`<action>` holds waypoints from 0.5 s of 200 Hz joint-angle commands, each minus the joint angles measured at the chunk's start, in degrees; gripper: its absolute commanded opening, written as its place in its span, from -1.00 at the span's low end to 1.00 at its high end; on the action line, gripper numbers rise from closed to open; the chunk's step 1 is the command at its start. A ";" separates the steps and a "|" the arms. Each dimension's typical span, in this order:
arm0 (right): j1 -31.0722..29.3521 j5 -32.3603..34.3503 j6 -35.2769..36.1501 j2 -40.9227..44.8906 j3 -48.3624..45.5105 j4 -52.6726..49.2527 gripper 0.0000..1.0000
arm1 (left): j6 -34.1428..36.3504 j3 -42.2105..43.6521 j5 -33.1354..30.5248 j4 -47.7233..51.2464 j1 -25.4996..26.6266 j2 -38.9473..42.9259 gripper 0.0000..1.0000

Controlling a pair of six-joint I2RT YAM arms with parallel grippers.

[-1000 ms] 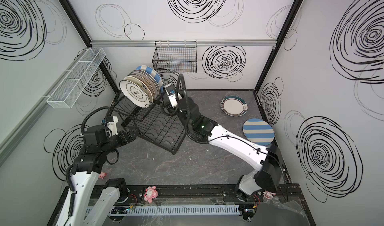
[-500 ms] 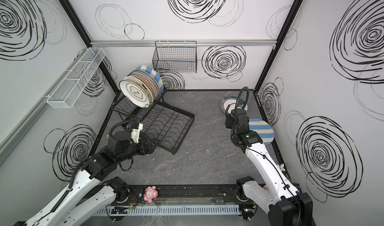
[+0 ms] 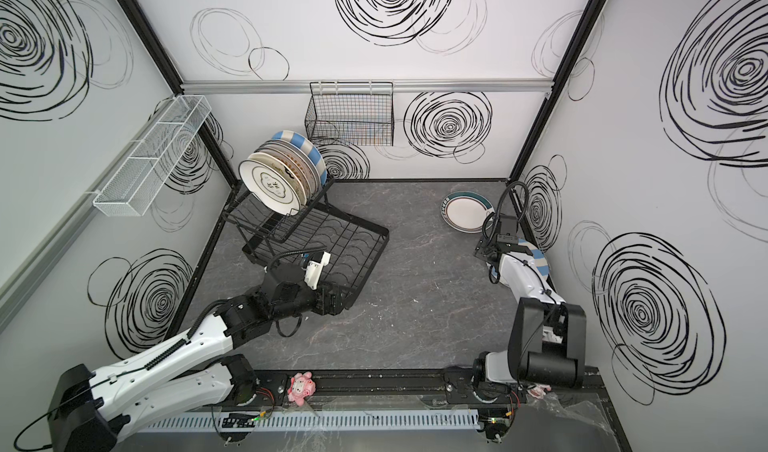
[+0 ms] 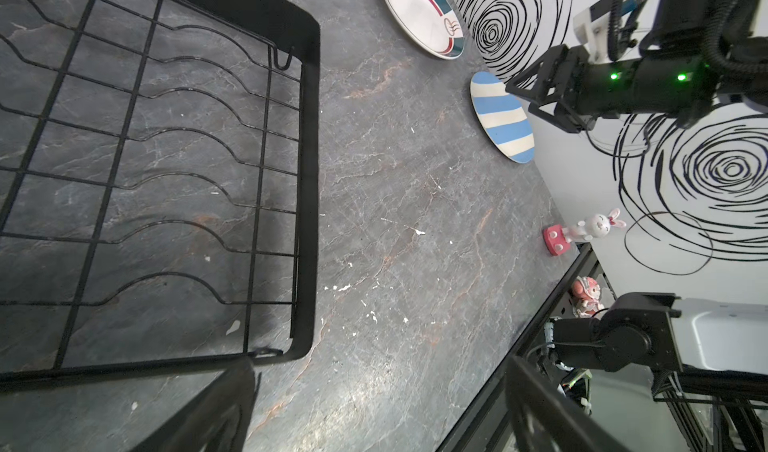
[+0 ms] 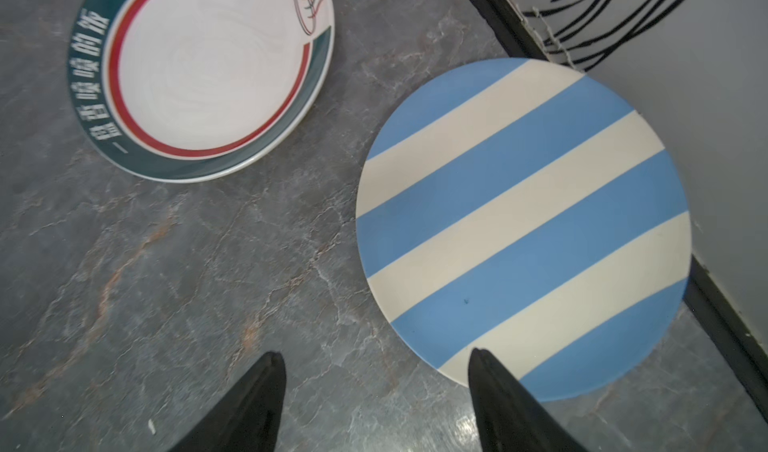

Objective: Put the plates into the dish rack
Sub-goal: 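Lower the right gripper onto the rim of the blue-and-cream striped plate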

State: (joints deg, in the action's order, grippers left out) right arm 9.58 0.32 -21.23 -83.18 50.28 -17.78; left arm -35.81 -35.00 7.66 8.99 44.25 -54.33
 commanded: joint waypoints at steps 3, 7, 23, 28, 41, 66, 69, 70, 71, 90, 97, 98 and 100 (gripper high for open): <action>0.00 -2.79 -4.25 -3.57 1.81 2.79 0.48 | 0.85 -3.27 0.31 -4.55 0.04 -2.14 0.92; 0.00 -3.04 -4.52 -3.97 1.57 3.54 0.48 | 1.08 -3.59 0.29 -4.72 -0.04 -2.69 0.92; -0.02 -3.75 -4.88 -6.35 2.32 4.84 0.48 | 2.24 -5.66 0.74 -5.16 -0.35 -4.98 0.92; 0.00 -3.31 -4.83 -7.04 2.63 4.49 0.48 | 2.47 -6.37 0.73 -5.13 -0.46 -5.48 0.92; 0.16 -1.69 -4.65 -7.85 2.27 4.96 0.48 | 2.66 -7.50 0.60 -5.26 -0.56 -6.73 0.92; 0.61 -3.41 -4.87 -8.31 0.96 6.73 0.48 | 2.25 -7.97 1.68 -6.98 -0.98 -7.75 0.92; 0.61 -3.62 -4.91 -8.39 0.82 7.08 0.48 | 2.24 -8.11 1.93 -7.20 -1.07 -7.92 0.92; 0.61 -3.72 -4.94 -8.40 0.80 7.16 0.48 | 2.24 -8.13 2.01 -7.22 -1.08 -8.00 0.92; 0.61 -3.82 -4.95 -8.49 0.75 7.28 0.48 | 2.24 -8.14 2.10 -7.27 -1.09 -8.04 0.92; 0.61 -3.72 -5.00 -9.24 0.75 7.97 0.48 | 2.32 -9.19 2.66 -6.69 -1.59 -9.26 0.92; 0.61 -3.18 -4.83 -9.46 0.71 8.05 0.48 | 2.48 -9.40 2.75 -6.48 -1.62 -9.47 0.92; 0.65 -3.07 -4.81 -9.50 0.70 8.08 0.48 | 2.49 -9.43 2.77 -6.46 -1.62 -9.52 0.92; 0.68 -2.98 -4.74 -9.60 0.70 8.10 0.48 | 2.54 -9.42 2.75 -6.45 -1.67 -9.49 0.92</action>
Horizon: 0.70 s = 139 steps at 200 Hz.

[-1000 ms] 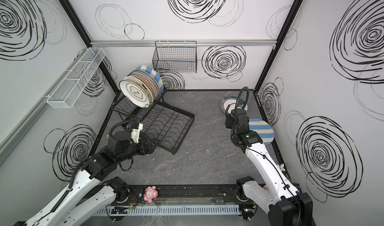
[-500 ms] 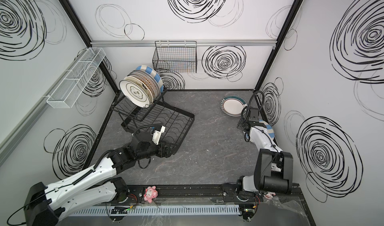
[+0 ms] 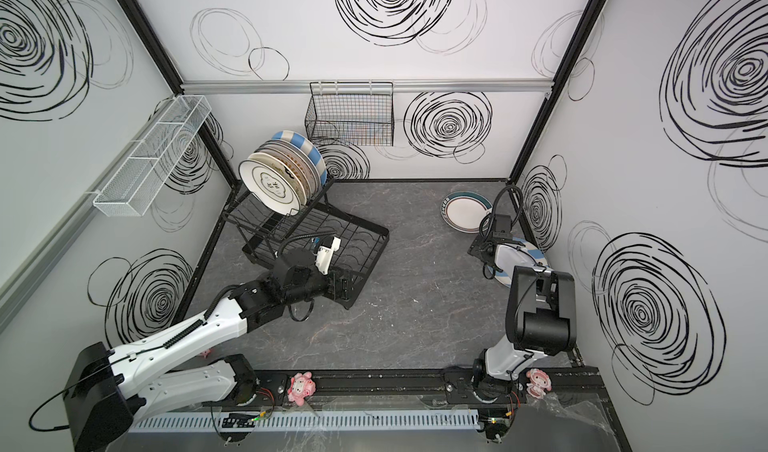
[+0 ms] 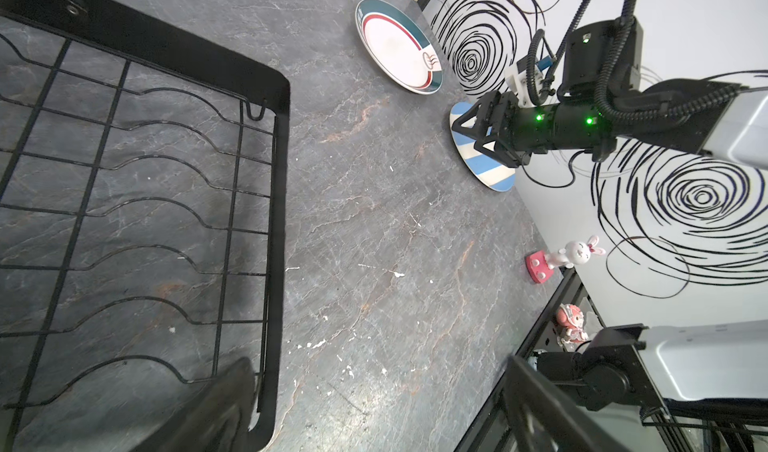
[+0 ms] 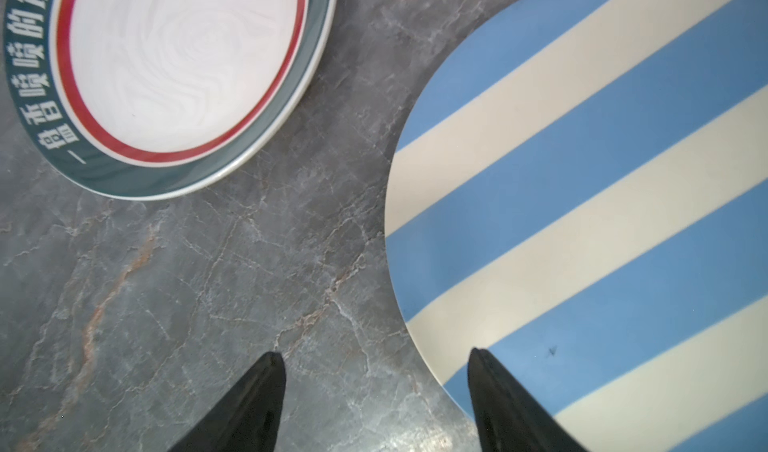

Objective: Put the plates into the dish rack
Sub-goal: 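Lower the right gripper onto the rim of the blue-and-cream striped plate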

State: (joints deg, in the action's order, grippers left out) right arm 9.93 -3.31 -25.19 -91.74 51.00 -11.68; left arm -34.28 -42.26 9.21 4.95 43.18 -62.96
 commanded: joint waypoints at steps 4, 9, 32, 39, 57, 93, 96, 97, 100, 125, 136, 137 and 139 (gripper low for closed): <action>0.37 0.95 -0.70 -1.13 -0.11 2.15 0.48 | 1.06 -2.13 1.23 -2.47 -0.55 -0.96 0.92; 0.48 1.11 -0.49 -1.29 -0.10 2.41 0.48 | 1.19 -2.05 1.32 -2.57 -0.68 -0.98 0.92; 1.06 0.48 -0.40 -2.40 0.15 2.52 0.48 | 1.41 -1.82 1.74 -2.69 -1.15 -1.44 0.92; 1.12 0.50 -0.30 -2.60 0.06 2.73 0.48 | 1.37 -1.83 1.86 -2.73 -1.38 -1.69 0.92; 1.39 1.01 -0.12 -2.98 -0.18 2.99 0.48 | 1.41 -1.77 1.84 -2.92 -1.58 -1.81 0.92; 1.75 -0.86 0.13 -4.50 -1.05 3.87 0.48 | 1.03 -1.27 2.12 -4.93 -1.70 -2.57 0.92; 1.74 -0.90 0.14 -4.61 -1.04 3.86 0.48 | 0.98 -1.32 2.14 -4.99 -1.69 -2.71 0.92; 1.75 -0.90 0.14 -4.64 -1.06 3.82 0.48 | 0.98 -1.37 2.17 -4.97 -1.74 -2.75 0.92; 1.78 -0.98 0.22 -4.79 -1.08 3.81 0.48 | 0.97 -1.34 2.21 -4.95 -1.70 -2.84 0.92; 1.98 -2.44 0.23 -5.37 -1.51 4.01 0.48 | 0.97 -1.34 2.21 -4.90 -1.69 -2.93 0.92; 2.01 -3.54 0.23 -5.32 -1.67 3.96 0.48 | 1.05 -1.16 2.03 -4.82 -1.78 -2.66 0.92; 1.97 -3.59 0.23 -5.30 -1.67 3.96 0.48 | 1.05 -1.11 2.03 -4.84 -1.78 -2.63 0.92; 2.00 -3.73 0.23 -5.25 -1.74 3.95 0.48 | 1.04 -1.08 1.93 -4.75 -1.78 -2.55 0.92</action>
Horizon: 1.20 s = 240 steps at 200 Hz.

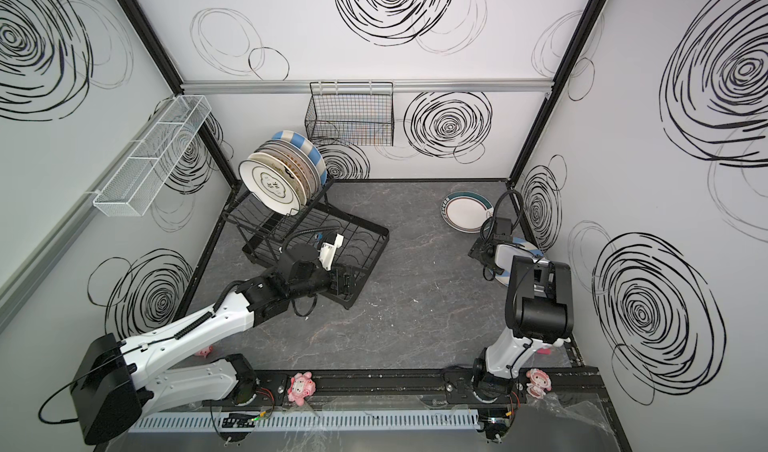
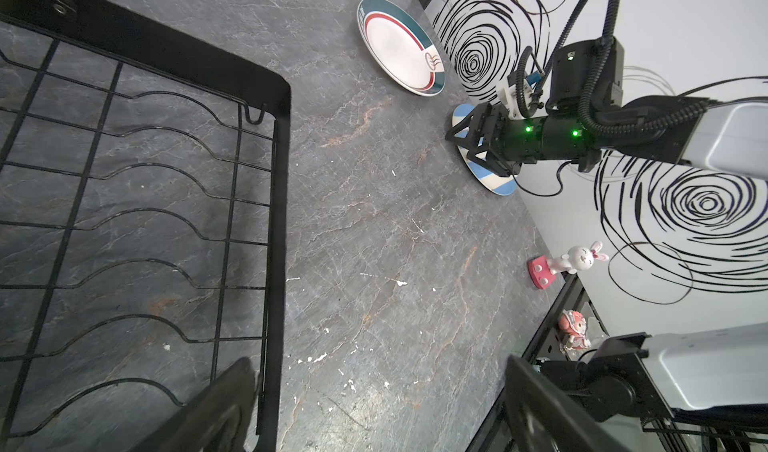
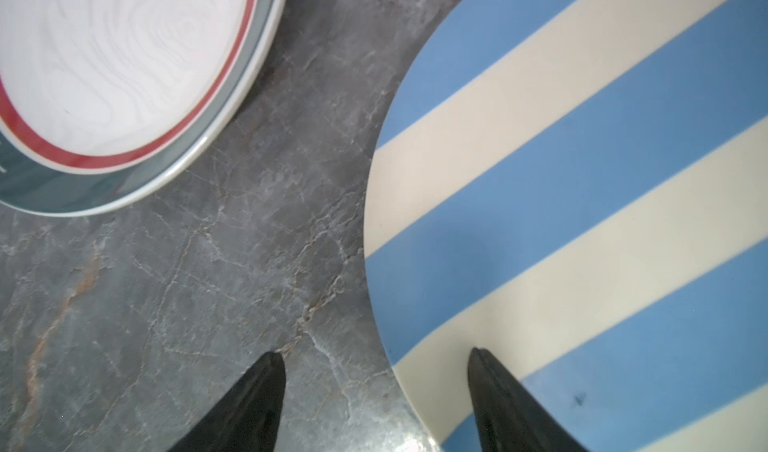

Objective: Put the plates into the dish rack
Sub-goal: 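Lower the right gripper onto the rim of the blue-and-cream striped plate, then drag the striped plate toward the robot while the left gripper reaches toward it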

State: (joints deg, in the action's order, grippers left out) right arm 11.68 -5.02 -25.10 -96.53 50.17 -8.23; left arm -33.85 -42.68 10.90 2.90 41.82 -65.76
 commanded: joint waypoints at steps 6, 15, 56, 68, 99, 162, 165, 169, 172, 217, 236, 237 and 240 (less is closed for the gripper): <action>0.26 -2.54 0.08 -0.30 -1.18 0.65 0.48 | 0.62 -0.57 0.16 -2.71 -0.51 0.30 0.92; 0.27 -3.34 0.06 0.01 -1.74 0.93 0.48 | 0.71 -0.48 0.13 -2.57 -0.60 0.35 0.92; 0.25 -6.99 -0.20 0.72 -4.15 1.35 0.48 | 0.36 -0.22 0.76 -3.31 -0.69 -0.16 0.92; 0.05 -8.81 -0.38 1.45 -5.42 1.64 0.48 | 0.42 -0.22 0.97 -3.29 -0.70 -0.46 0.92; -0.90 -11.29 -0.92 5.34 -9.13 1.87 0.48 | 0.45 -0.30 0.98 -3.20 -0.87 -0.78 0.92; -8.98 -11.18 -4.08 12.96 -14.47 1.19 0.48 | 0.14 -0.24 0.78 -3.31 -0.84 -0.56 0.92; -9.76 -10.85 -4.12 13.26 -14.79 1.27 0.48 | 0.06 -0.22 0.76 -3.35 -0.84 -0.54 0.92; -10.70 -10.50 -4.31 13.46 -15.04 1.09 0.48 | -0.06 -0.17 0.78 -3.48 -0.86 -0.45 0.92; -11.41 -10.34 -4.53 13.55 -15.18 0.88 0.48 | -0.09 -0.13 0.75 -3.50 -0.84 -0.43 0.92; -19.82 -12.26 -9.25 16.42 -20.74 2.01 0.47 | -0.07 -0.13 0.78 -3.51 -0.71 -0.47 0.92; -25.11 -11.81 -11.38 18.22 -22.25 1.82 0.48 | -0.08 0.09 0.77 -3.60 -0.60 -0.40 0.92; -25.11 -11.92 -11.57 18.26 -22.32 1.82 0.48 | -0.08 0.07 0.74 -3.64 -0.60 -0.37 0.92; -25.91 -12.16 -11.91 18.46 -22.58 1.86 0.48 | -0.08 0.05 0.69 -3.69 -0.60 -0.28 0.92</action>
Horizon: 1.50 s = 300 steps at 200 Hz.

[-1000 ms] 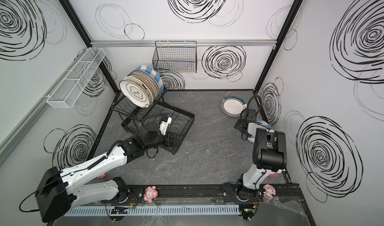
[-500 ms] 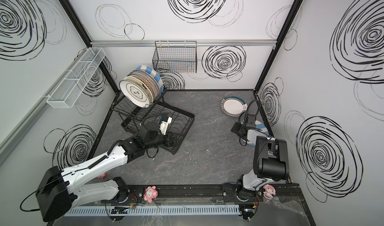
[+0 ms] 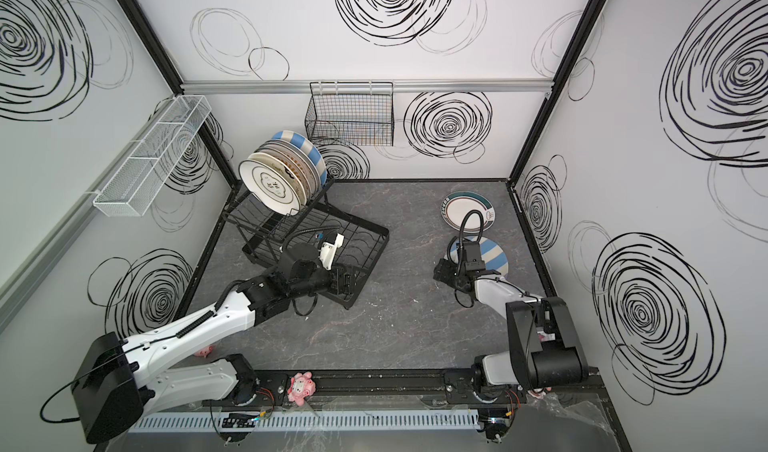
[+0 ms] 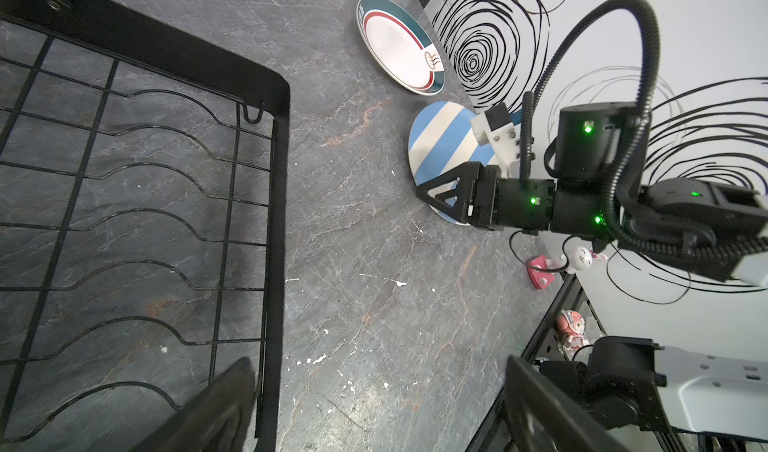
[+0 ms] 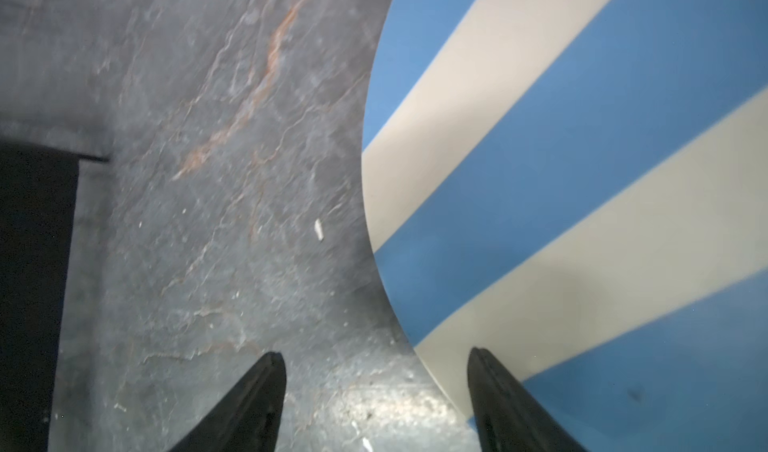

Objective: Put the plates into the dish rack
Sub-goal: 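Drag the striped plate toward the robot while the left gripper reaches toward it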

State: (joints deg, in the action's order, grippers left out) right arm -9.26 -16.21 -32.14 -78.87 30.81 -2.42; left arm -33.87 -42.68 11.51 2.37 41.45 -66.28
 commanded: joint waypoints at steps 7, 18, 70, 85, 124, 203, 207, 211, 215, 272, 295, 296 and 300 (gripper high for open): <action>-6.09 -1.63 -5.82 1.27 -3.89 -3.56 0.48 | -0.06 0.05 0.05 -3.11 -0.23 0.27 0.92; -7.49 -2.49 -6.83 2.15 -5.04 -2.93 0.48 | -0.05 0.05 -0.08 -3.07 -0.15 0.24 0.92; -12.98 -5.17 -11.57 7.17 -6.58 -1.87 0.48 | -0.30 0.05 -0.38 -3.32 0.55 0.21 0.92; -15.24 -5.11 -13.11 8.10 -6.33 -1.37 0.48 | -0.39 0.05 -0.63 -3.25 0.73 0.35 0.92; -18.18 -6.37 -14.24 6.50 -6.75 1.67 0.48 | 0.18 -1.12 -0.34 -3.57 1.06 -1.20 0.92; -26.08 -7.59 -14.10 1.70 -4.77 4.75 0.48 | -0.32 -1.62 -1.22 -3.92 2.28 -2.51 0.92; -26.33 -7.48 -14.05 1.91 -4.48 4.47 0.48 | -0.32 -1.66 -1.30 -3.72 2.29 -2.47 0.92; -26.38 -7.16 -14.01 2.31 -4.15 3.88 0.48 | -0.32 -1.71 -1.31 -3.68 2.31 -2.49 0.92; -26.42 -6.68 -13.66 2.88 -3.82 3.12 0.49 | -0.32 -1.79 -1.38 -3.48 2.31 -2.41 0.92; -15.47 4.46 -8.23 15.03 1.23 -16.23 0.50 | -1.26 -2.32 -2.75 -4.70 4.91 -4.83 0.92; -9.91 11.79 -7.30 20.16 -0.40 -20.88 0.50 | -1.72 -2.74 -4.40 -6.52 7.77 -8.05 0.92; -9.73 12.24 -7.27 20.33 -0.49 -20.92 0.50 | -1.77 -2.75 -4.44 -6.60 7.86 -8.19 0.92; -9.07 14.10 -7.02 21.29 -0.90 -21.17 0.50 | -1.89 -2.85 -4.63 -7.07 8.25 -8.87 0.92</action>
State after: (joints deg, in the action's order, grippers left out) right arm -21.89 -12.49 -41.15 -61.73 30.98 -14.31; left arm -34.65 -43.62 9.04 -0.10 47.27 -72.16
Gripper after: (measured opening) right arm 0.750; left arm 0.960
